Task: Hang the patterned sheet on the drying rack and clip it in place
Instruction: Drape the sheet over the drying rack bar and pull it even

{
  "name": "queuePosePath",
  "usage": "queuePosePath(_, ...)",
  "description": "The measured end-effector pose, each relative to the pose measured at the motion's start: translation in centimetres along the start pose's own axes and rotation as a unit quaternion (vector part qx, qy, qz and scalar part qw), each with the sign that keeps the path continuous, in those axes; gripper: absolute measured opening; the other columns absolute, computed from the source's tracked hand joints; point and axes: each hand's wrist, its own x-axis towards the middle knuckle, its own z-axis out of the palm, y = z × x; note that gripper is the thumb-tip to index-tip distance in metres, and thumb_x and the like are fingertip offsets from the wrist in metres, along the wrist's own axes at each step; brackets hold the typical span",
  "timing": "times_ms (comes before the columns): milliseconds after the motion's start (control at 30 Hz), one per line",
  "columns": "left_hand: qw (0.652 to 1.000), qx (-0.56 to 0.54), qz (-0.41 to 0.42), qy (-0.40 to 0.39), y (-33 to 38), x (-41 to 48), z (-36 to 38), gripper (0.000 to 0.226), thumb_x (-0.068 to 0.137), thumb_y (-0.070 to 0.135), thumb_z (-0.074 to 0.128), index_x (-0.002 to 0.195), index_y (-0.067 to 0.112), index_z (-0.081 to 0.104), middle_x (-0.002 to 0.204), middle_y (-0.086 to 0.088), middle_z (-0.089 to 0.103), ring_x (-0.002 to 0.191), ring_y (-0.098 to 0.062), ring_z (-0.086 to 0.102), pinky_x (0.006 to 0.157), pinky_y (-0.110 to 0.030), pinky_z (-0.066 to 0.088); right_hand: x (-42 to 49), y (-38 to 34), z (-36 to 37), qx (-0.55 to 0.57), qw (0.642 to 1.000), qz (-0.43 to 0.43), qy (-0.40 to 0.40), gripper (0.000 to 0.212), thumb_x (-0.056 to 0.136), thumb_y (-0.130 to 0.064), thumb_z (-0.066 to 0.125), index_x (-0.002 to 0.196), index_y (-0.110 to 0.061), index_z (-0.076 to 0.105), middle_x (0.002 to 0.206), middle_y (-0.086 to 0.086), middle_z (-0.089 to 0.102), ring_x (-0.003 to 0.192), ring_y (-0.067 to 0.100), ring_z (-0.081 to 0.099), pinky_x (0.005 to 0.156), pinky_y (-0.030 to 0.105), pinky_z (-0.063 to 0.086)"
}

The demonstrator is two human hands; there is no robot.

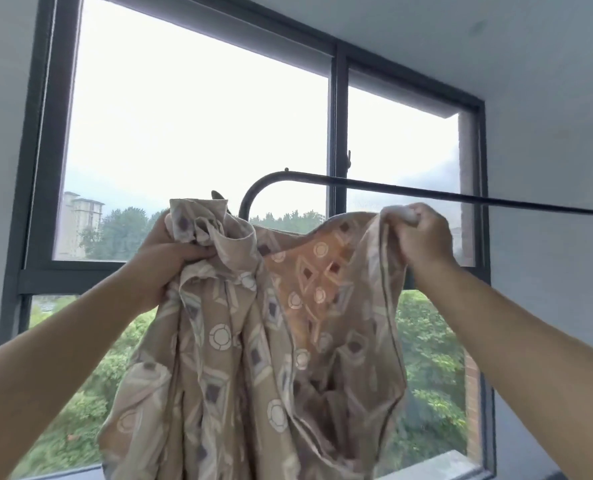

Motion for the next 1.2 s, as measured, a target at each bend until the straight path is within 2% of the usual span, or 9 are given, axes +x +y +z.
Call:
queuePosePath(67, 1.0, -0.009, -0.001, 0.009, -0.1, 0.1, -0.2, 0.04, 0.077, -0.015, 0.056, 0.107, 0.011, 0.054, 0.085, -0.01, 0.065, 0.063, -0.016, 0.067, 0.051, -0.026, 0.055, 0.8, -0.2, -0.5, 0.113, 0.991, 0.049, 0.041, 0.013, 0.094, -0.021, 0.046, 0.089, -0.01, 0.053, 0.078, 0.003, 0.053, 0.072, 0.021, 0.049, 0.059, 0.026, 0.039)
queuePosePath(167, 1.0, 0.005, -0.019, -0.011, -0.4, -0.2, 1.0, 0.037, 0.078, -0.015, 0.057, 0.106, 0.009, 0.055, 0.083, -0.01, 0.066, 0.062, -0.016, 0.067, 0.049, -0.025, 0.054, 0.4, -1.1, 0.6, 0.13, 0.989, 0.051, -0.042, 0.013, 0.093, -0.022, 0.05, 0.087, -0.011, 0.053, 0.084, 0.01, 0.056, 0.075, 0.022, 0.052, 0.066, 0.035, 0.042)
queuePosePath(333, 0.998, -0.04, -0.053, 0.007, -0.2, 0.0, 3.1, 0.028, 0.077, -0.01, 0.06, 0.102, 0.003, 0.062, 0.081, -0.011, 0.069, 0.061, -0.019, 0.068, 0.05, -0.025, 0.055, 0.7, -2.1, 1.0, 0.271, 0.949, 0.142, -0.068, 0.022, 0.094, -0.005, 0.042, 0.081, -0.02, 0.05, 0.074, 0.004, 0.051, 0.054, 0.015, 0.046, 0.042, 0.021, 0.04)
queuePosePath(500, 0.992, -0.116, -0.044, 0.03, -0.1, -0.9, 6.3, 0.027, 0.076, -0.014, 0.06, 0.088, 0.01, 0.063, 0.079, -0.012, 0.068, 0.06, -0.02, 0.068, 0.052, -0.028, 0.056, -3.6, -3.6, 1.3, 0.327, 0.867, 0.135, -0.351, 0.038, 0.086, 0.006, 0.055, 0.115, -0.019, 0.052, 0.107, 0.008, 0.058, 0.069, 0.018, 0.06, 0.058, 0.028, 0.053)
queuePosePath(567, 0.991, -0.125, -0.039, 0.038, 0.0, -1.2, 7.3, 0.027, 0.077, -0.014, 0.059, 0.085, 0.011, 0.062, 0.073, -0.01, 0.067, 0.055, -0.019, 0.067, 0.049, -0.027, 0.055, -5.1, -3.5, 1.4, 0.226, 0.861, 0.095, -0.445, 0.058, 0.078, -0.001, 0.067, 0.126, -0.023, 0.043, 0.108, -0.004, 0.06, 0.08, 0.012, 0.064, 0.069, 0.021, 0.055)
queuePosePath(667, 0.994, -0.099, -0.047, 0.023, 0.2, -1.0, 7.0, 0.025, 0.077, -0.01, 0.061, 0.096, 0.007, 0.062, 0.077, -0.011, 0.069, 0.057, -0.02, 0.068, 0.05, -0.028, 0.055, -5.1, -2.4, 1.1, 0.055, 0.915, 0.028, -0.398, 0.054, 0.074, -0.004, 0.075, 0.121, -0.008, 0.05, 0.101, 0.001, 0.065, 0.082, 0.012, 0.065, 0.072, 0.021, 0.057)
queuePosePath(800, 0.991, -0.044, -0.118, -0.052, 0.6, -1.1, 5.9, 0.013, 0.075, 0.0, 0.062, 0.088, 0.002, 0.064, 0.058, -0.007, 0.069, 0.046, -0.018, 0.065, 0.043, -0.023, 0.052, -3.3, -2.4, -0.2, 0.125, 0.961, 0.002, -0.248, 0.023, 0.081, -0.004, 0.069, 0.098, -0.014, 0.057, 0.088, 0.002, 0.065, 0.074, 0.014, 0.064, 0.063, 0.021, 0.055)
queuePosePath(1033, 0.948, -0.111, -0.164, -0.248, -0.1, -2.1, 5.7, 0.038, 0.03, 0.008, 0.085, 0.067, 0.007, 0.076, 0.068, -0.011, 0.071, 0.059, -0.023, 0.069, 0.057, -0.03, 0.058, -3.2, -5.0, 0.3, 0.211, 0.898, -0.045, -0.384, 0.042, 0.085, 0.014, 0.051, 0.099, -0.025, 0.059, 0.086, -0.001, 0.067, 0.072, 0.005, 0.067, 0.064, 0.02, 0.054)
queuePosePath(1200, 0.972, -0.057, -0.169, -0.151, -0.7, -2.0, 6.2, 0.016, 0.069, -0.001, 0.064, 0.083, 0.003, 0.068, 0.065, -0.012, 0.068, 0.052, -0.022, 0.066, 0.051, -0.03, 0.057, -3.3, -3.3, 0.2, 0.145, 0.92, -0.015, -0.363, 0.057, 0.089, -0.011, 0.06, 0.136, -0.034, 0.038, 0.115, 0.0, 0.059, 0.097, 0.004, 0.062, 0.075, 0.02, 0.055)
